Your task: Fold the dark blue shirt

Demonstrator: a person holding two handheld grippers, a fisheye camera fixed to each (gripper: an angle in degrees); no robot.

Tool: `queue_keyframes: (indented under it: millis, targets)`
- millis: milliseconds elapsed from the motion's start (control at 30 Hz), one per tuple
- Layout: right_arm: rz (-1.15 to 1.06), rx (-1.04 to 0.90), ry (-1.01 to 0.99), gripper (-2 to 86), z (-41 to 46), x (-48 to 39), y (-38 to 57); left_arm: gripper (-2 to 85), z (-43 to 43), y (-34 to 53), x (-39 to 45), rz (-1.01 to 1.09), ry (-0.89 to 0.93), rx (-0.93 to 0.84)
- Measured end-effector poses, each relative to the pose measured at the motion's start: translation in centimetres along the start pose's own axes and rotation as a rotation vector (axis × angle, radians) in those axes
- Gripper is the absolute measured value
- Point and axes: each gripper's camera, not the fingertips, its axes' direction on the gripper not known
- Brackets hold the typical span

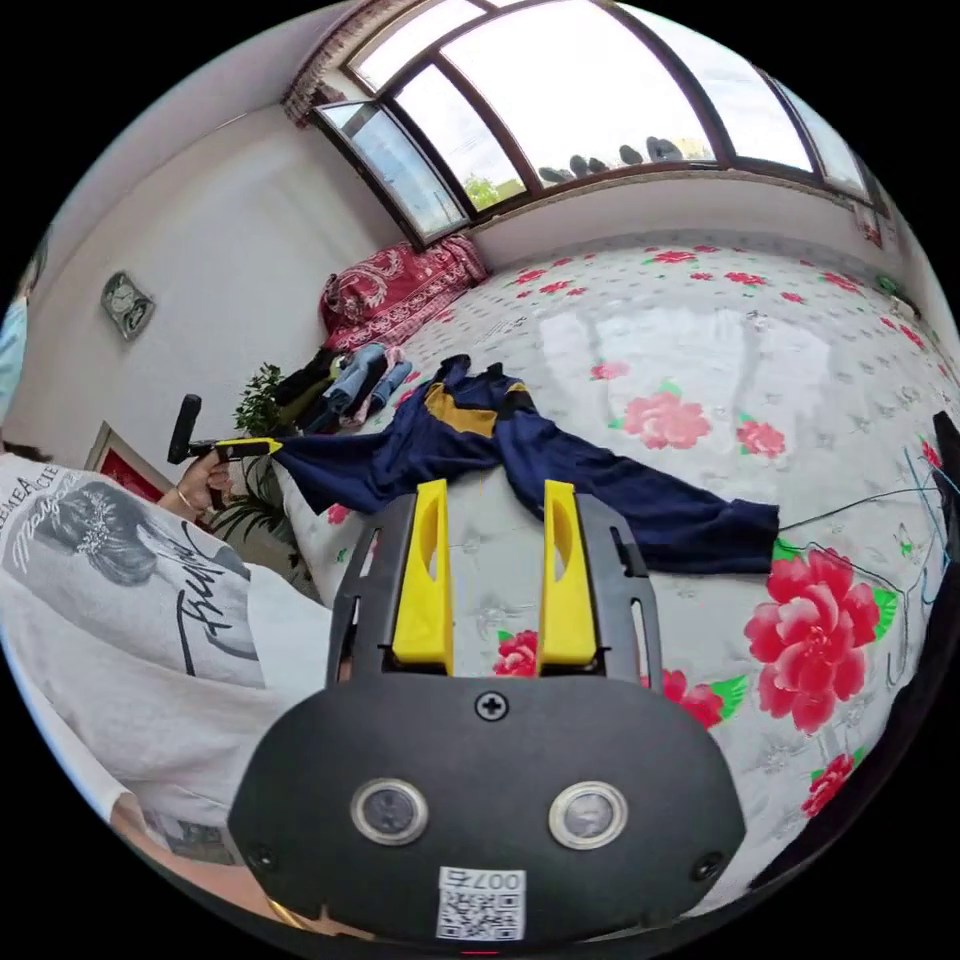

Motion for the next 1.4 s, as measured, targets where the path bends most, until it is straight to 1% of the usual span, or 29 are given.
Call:
queue_keyframes:
  millis: [67, 100, 167, 267, 333, 433, 533, 600, 667, 733, 833, 867, 933, 1100, 1233, 1333, 1400]
  targets:
    - [-0.085, -0.073, -0.133, 12.3, 6.2, -3.5, 0.2, -0.9, -0.6, 0.7, -0.2, -0.022, -0.01, -0.007]
    - [-0.114, -0.095, -0.167, 12.5, 7.8, -4.5, 0.1, -0.9, -0.8, 0.9, -0.3, -0.026, -0.009, -0.008]
    - [-0.226, -0.209, -0.25, 13.1, 14.3, -8.7, -0.4, -0.9, -1.5, 1.2, -0.8, -0.036, 0.016, 0.006]
    - [-0.347, -0.33, -0.308, 13.7, 20.9, -13.5, -1.3, -0.9, -2.3, 1.3, -2.2, -0.06, 0.058, 0.037]
    - [-0.399, -0.359, -0.281, 13.9, 23.9, -15.8, -2.1, -0.9, -2.7, 1.4, -3.2, -0.066, 0.086, 0.055]
    - [-0.411, -0.377, -0.279, 14.0, 28.2, -18.5, -3.7, -0.9, -3.3, 1.4, -4.6, -0.053, 0.132, 0.077]
    - [-0.365, -0.419, -0.377, 13.9, 31.8, -20.8, -5.1, -0.9, -4.0, 1.3, -5.9, -0.021, 0.176, 0.101]
    - [-0.351, -0.408, -0.453, 13.5, 33.2, -22.6, -5.8, -0.9, -4.3, 1.3, -6.8, -0.005, 0.195, 0.115]
    - [-0.358, -0.357, -0.504, 12.5, 34.4, -25.4, -7.3, -0.8, -4.5, 1.2, -8.1, -0.006, 0.232, 0.129]
    - [-0.39, -0.347, -0.47, 10.4, 35.6, -27.3, -8.4, -0.7, -4.4, 0.9, -9.1, 0.005, 0.267, 0.139]
    - [-0.485, -0.398, -0.301, 3.3, 37.5, -28.8, -9.4, -0.2, -4.4, 0.1, -10.7, 0.062, 0.284, 0.138]
    - [-0.495, -0.417, -0.243, 1.7, 37.6, -28.5, -9.6, 0.3, -4.3, -0.1, -11.5, 0.083, 0.27, 0.138]
    - [-0.486, -0.407, -0.219, 0.7, 36.2, -27.4, -9.8, 2.0, -3.9, -0.3, -12.7, 0.136, 0.281, 0.13]
    - [-0.388, -0.303, -0.196, -0.1, 27.8, -24.2, -10.0, 5.6, -2.6, 0.6, -16.9, 0.218, 0.335, 0.138]
    - [-0.339, -0.246, -0.107, -0.2, 22.4, -23.5, -10.6, 7.3, -1.2, 1.6, -20.3, 0.271, 0.399, 0.102]
    - [-0.252, -0.18, -0.163, -0.2, 20.9, -22.6, -11.4, 7.8, 0.8, 2.3, -20.6, 0.346, 0.428, 0.041]
    - [-0.189, -0.133, -0.23, -0.2, 20.9, -22.1, -11.6, 8.5, 1.8, 2.2, -20.3, 0.349, 0.464, 0.018]
